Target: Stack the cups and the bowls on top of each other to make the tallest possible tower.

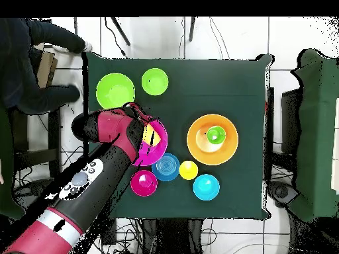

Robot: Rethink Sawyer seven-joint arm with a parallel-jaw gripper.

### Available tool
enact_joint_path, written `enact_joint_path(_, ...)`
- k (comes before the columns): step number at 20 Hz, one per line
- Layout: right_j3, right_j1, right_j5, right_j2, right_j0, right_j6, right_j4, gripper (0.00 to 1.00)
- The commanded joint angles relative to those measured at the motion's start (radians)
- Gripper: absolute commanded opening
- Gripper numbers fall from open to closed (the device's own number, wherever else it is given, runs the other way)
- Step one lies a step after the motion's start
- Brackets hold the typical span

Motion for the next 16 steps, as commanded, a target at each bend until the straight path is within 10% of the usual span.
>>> enact_joint_path(1,0.101,-0.032,-0.026,0.161,0.004,0.163,-0.004,1.00)
enact_joint_path(16,0.057,0.019,-0.007,0.133,0.038,0.222,0.028,1.00)
